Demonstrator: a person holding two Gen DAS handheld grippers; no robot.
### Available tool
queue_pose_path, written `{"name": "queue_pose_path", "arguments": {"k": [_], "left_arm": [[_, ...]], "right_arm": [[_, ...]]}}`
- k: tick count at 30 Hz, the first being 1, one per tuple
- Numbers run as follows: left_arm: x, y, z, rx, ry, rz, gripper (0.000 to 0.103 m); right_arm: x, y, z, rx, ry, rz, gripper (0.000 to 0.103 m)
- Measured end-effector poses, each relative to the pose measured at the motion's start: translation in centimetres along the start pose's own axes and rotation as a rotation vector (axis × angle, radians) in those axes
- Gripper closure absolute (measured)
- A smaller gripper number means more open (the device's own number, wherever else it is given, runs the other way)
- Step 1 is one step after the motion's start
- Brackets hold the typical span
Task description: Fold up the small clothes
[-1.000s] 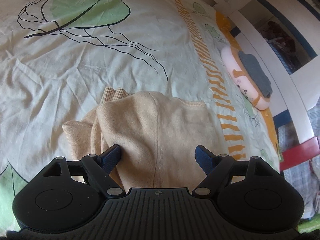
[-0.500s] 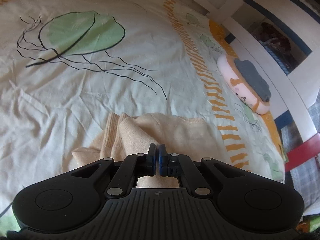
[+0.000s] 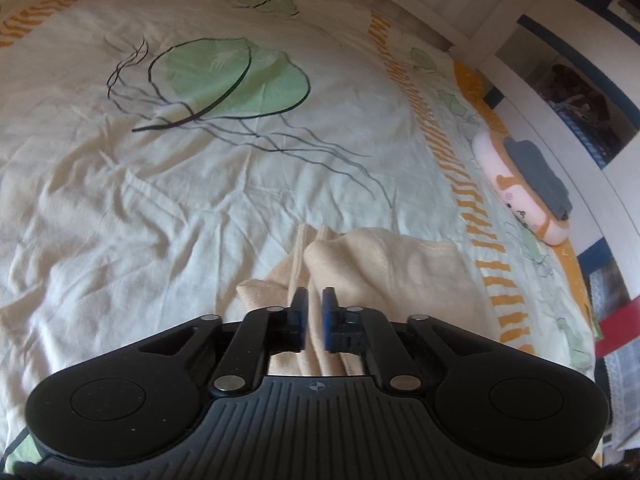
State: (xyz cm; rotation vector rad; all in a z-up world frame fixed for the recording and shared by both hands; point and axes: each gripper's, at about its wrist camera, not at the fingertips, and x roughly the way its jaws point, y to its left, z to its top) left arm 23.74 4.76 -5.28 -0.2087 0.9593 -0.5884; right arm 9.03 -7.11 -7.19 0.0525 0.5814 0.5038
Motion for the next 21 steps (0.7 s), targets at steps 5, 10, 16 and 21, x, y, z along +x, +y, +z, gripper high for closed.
{"name": "queue_pose_path", "arguments": {"k": [5, 10, 16, 21], "left_arm": [[-2.6, -5.5, -0.9, 0.161, -0.094, -0.041, 0.045], [-0.5, -9.5, -3.2, 0.281, -0.046, -0.097, 0.045], [3.8, -6.6, -5.9, 0.278, 0.065, 0.006, 0.046], [4.2, -3.2, -5.2, 0.174, 0.064, -0.018, 0.046]], "right_arm": [[-5.3, -3.8, 0.1, 0.137, -0.095, -0.064, 0.037], [-8.3, -8.7, -1.2, 0.341, -0.070, -0.169, 0.030], [-8.0, -13.6, -4.7, 0.609, 0.030, -0.146, 0.029], [-7.3, -16.1, -6.6, 0.743, 0.056, -0.045, 0.023]]}}
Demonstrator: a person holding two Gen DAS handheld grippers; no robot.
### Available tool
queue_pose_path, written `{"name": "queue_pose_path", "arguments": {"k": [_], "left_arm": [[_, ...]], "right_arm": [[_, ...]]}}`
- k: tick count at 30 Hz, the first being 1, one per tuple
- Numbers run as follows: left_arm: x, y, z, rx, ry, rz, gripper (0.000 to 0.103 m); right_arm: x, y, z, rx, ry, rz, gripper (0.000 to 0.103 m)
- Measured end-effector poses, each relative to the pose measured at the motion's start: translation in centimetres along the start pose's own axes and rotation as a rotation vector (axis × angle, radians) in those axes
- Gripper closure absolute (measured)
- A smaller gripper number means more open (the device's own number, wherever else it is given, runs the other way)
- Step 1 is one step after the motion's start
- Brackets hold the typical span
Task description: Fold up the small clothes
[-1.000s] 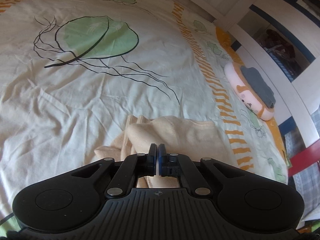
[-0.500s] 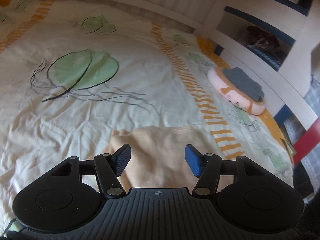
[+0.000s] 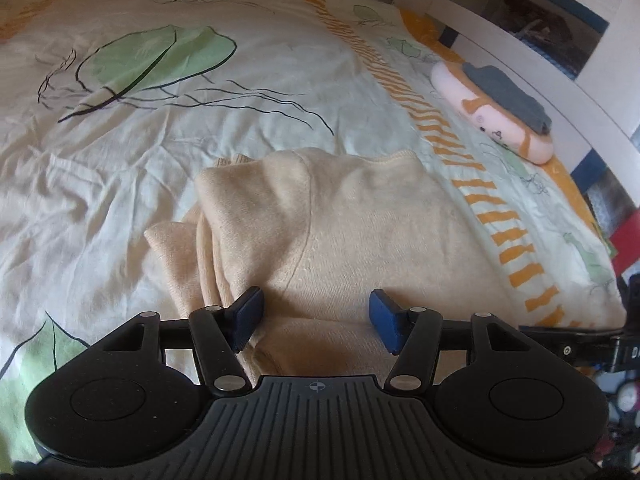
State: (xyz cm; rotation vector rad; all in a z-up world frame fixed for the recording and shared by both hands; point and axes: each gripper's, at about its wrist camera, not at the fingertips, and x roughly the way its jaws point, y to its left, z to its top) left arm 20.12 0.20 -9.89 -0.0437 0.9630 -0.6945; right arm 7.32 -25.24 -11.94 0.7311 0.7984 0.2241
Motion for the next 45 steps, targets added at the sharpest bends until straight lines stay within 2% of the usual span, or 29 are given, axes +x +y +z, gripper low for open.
{"name": "queue_pose_path", "arguments": {"k": [3, 7, 10, 11, 13, 15, 18, 21, 24, 26, 27, 29, 31, 35, 38, 41, 43, 45], "left_arm": [[0.2, 0.5, 0.4, -0.014, 0.015, -0.010, 0.046], [0.3, 0.6, 0.3, -0.019, 0.011, -0.019, 0.046], [0.2, 1.0, 0.2, -0.047, 0.006, -0.034, 0.046], [0.2, 1.2, 0.2, -0.056, 0.006, -0.037, 0.046], [0.3, 1.3, 0.3, -0.066, 0.008, -0.038, 0.046], [0.3, 1.6, 0.5, -0.073, 0.010, -0.045, 0.046], [0.2, 1.9, 0.5, -0.091, 0.008, -0.056, 0.046], [0.2, 1.9, 0.3, -0.091, 0.003, -0.059, 0.047], [0.1, 1.5, 0.2, -0.061, 0.000, -0.050, 0.047], [0.0, 1.1, 0.0, -0.028, -0.002, -0.036, 0.047], [-0.1, 0.9, -0.2, -0.014, -0.002, -0.032, 0.047], [-0.3, 0.8, -0.4, 0.006, -0.003, -0.025, 0.047], [-0.7, 0.6, -0.8, 0.022, 0.005, -0.014, 0.047], [-1.6, 0.5, -2.5, 0.020, 0.013, 0.020, 0.043], [-2.2, 1.4, -3.8, -0.036, 0.003, 0.016, 0.039], [-2.5, 2.2, -4.4, -0.114, 0.027, -0.003, 0.033], [-2.8, 2.2, -4.9, -0.124, 0.019, -0.004, 0.033], [-3.0, 1.5, -5.2, -0.101, 0.019, 0.022, 0.033]], "right_arm": [[0.8, -1.0, 0.3, 0.026, -0.005, 0.064, 0.015], [2.3, -1.2, 1.0, 0.032, -0.023, 0.164, 0.014], [3.7, -1.1, 1.4, 0.038, -0.002, 0.232, 0.011], [4.2, -1.0, 1.6, 0.037, 0.028, 0.256, 0.011], [4.7, -0.7, 2.0, 0.057, 0.118, 0.346, 0.022], [4.6, -0.9, 2.8, 0.141, 0.176, 0.453, 0.023], [3.6, -1.1, 4.1, 0.222, 0.180, 0.544, 0.023], [2.9, -1.1, 4.7, 0.247, 0.181, 0.567, 0.023], [3.2, -1.0, 4.2, 0.215, 0.195, 0.457, 0.026], [3.6, -0.5, 3.4, 0.137, 0.218, 0.305, 0.058], [3.6, -0.2, 3.0, 0.095, 0.227, 0.243, 0.077], [3.6, 0.1, 2.2, 0.049, 0.249, 0.155, 0.078], [3.2, 0.6, 1.8, 0.009, 0.248, 0.109, 0.080], [3.2, 2.2, 1.1, -0.150, 0.288, -0.023, 0.081], [3.6, 2.1, 0.6, -0.142, 0.295, -0.039, 0.080], [2.9, 2.6, 0.9, -0.136, 0.254, -0.048, 0.063], [1.8, 3.3, 1.2, -0.176, 0.204, -0.084, 0.045], [1.0, 3.9, 1.4, -0.207, 0.155, -0.121, 0.040]]}}
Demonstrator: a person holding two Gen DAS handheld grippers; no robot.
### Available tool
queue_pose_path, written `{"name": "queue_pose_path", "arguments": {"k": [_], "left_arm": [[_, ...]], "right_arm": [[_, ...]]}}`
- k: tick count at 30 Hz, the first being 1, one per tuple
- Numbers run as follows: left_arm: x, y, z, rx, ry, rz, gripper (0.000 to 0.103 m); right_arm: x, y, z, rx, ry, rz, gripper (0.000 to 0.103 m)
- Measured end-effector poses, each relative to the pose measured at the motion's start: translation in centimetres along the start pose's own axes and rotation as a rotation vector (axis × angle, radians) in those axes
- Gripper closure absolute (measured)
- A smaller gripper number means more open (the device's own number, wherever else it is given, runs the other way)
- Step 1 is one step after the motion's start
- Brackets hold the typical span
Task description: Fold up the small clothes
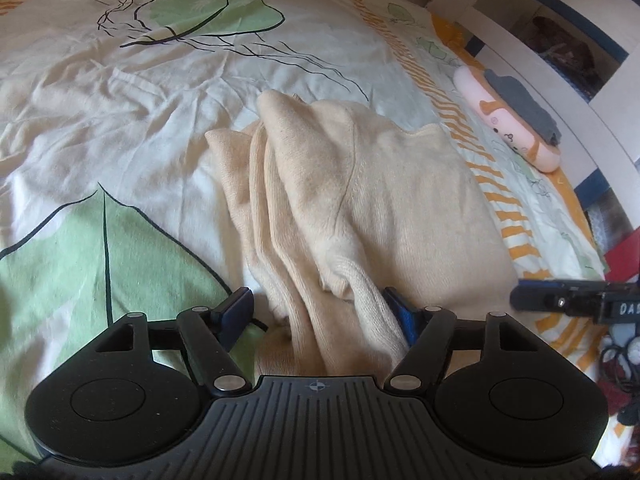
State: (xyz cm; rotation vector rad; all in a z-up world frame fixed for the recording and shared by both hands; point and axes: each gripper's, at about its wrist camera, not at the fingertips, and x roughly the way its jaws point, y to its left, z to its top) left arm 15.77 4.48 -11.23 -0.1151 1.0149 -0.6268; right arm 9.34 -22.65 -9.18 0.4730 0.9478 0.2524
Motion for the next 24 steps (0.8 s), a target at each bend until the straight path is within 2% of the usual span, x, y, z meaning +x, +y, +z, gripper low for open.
{"name": "queue_pose_path", "arguments": {"k": [2, 6, 9, 12, 15, 18, 21, 23, 24], "left_arm": [[-0.3, -0.5, -0.7, 0.008, -0.007, 0.020, 0.033], [-1.3, -0.1, -1.9, -0.034, -0.038, 0.020, 0.034], [-3.2, -0.3, -2.2, -0.063, -0.109, 0.023, 0.036], [-5.3, -1.7, -1.8, 0.000, -0.211, 0.063, 0.036], [-5.5, -3.4, -0.7, 0.087, -0.253, 0.113, 0.035], [-3.9, -3.6, 0.1, 0.073, -0.257, 0.157, 0.035], [-1.4, -2.5, -0.2, 0.038, -0.170, 0.262, 0.032], [-0.7, -1.0, -1.0, -0.007, -0.148, 0.256, 0.026], [-0.9, -0.7, -1.1, -0.027, -0.153, 0.248, 0.026]], "right_arm": [[-0.7, 0.4, 0.2, -0.016, -0.044, -0.042, 0.040], [-1.1, 1.7, 0.4, -0.059, -0.121, -0.106, 0.033], [-0.8, 3.0, 0.6, -0.097, -0.168, -0.142, 0.033], [-0.9, 4.3, 0.7, -0.152, -0.224, -0.173, 0.033], [-0.4, 5.3, 1.0, -0.219, -0.256, -0.225, 0.032], [0.9, 6.1, 1.3, -0.273, -0.266, -0.253, 0.029], [3.2, 7.0, 0.9, -0.356, -0.229, -0.319, 0.029], [4.9, 7.4, 0.2, -0.392, -0.174, -0.327, 0.028], [5.6, 7.6, -0.3, -0.411, -0.164, -0.333, 0.028]]}}
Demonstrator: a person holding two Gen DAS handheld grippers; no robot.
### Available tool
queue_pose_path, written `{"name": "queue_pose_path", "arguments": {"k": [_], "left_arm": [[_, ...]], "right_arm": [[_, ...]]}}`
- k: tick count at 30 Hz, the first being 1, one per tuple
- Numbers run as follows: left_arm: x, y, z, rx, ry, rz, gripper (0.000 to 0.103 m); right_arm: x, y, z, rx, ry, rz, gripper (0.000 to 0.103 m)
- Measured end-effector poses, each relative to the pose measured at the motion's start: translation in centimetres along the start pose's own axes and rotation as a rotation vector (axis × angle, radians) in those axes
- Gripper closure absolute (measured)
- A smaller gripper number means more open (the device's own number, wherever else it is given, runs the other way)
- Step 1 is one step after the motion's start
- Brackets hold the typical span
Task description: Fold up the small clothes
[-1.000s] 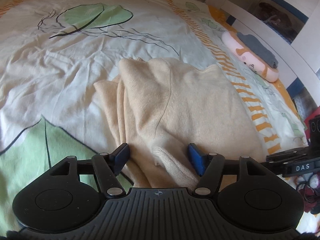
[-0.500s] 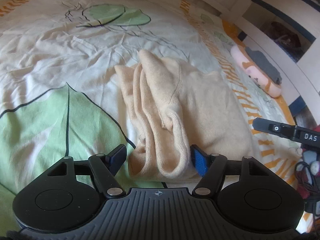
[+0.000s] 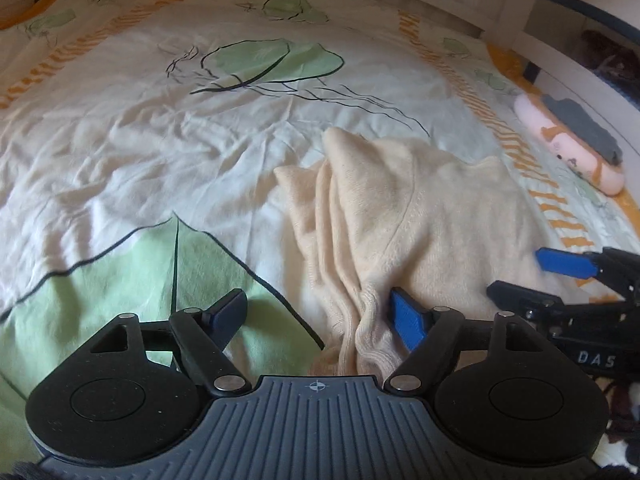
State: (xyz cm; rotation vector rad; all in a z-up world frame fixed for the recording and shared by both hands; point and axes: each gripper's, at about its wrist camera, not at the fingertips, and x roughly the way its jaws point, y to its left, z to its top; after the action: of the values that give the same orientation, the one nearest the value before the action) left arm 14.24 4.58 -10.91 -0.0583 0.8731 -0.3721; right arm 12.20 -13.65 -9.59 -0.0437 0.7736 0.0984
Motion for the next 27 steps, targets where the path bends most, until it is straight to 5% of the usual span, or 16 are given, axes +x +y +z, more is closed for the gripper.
{"name": "queue_pose_path", "arguments": {"k": [6, 9, 13, 19, 27], "left_arm": [[-4.3, -1.9, 0.6, 0.049, -0.057, 0.029, 0.028], [-6.5, -3.5, 1.0, 0.060, -0.071, 0.018, 0.027], [-8.5, -6.5, 1.2, 0.063, -0.080, 0.035, 0.027], [-9.9, -9.5, 0.9, 0.096, -0.052, 0.250, 0.027], [-10.5, -9.2, -0.1, 0.055, -0.003, 0.207, 0.027]], "right_arm": [[-2.8, -0.8, 0.4, 0.054, -0.072, 0.011, 0.024], [-5.8, -1.6, 0.8, 0.083, -0.137, -0.020, 0.000], [-8.0, -2.2, 1.0, 0.131, -0.144, -0.075, 0.000], [-10.5, -2.9, 0.4, 0.214, -0.162, -0.096, 0.001], [-11.6, -3.7, -0.3, 0.360, -0.064, -0.139, 0.001]]}}
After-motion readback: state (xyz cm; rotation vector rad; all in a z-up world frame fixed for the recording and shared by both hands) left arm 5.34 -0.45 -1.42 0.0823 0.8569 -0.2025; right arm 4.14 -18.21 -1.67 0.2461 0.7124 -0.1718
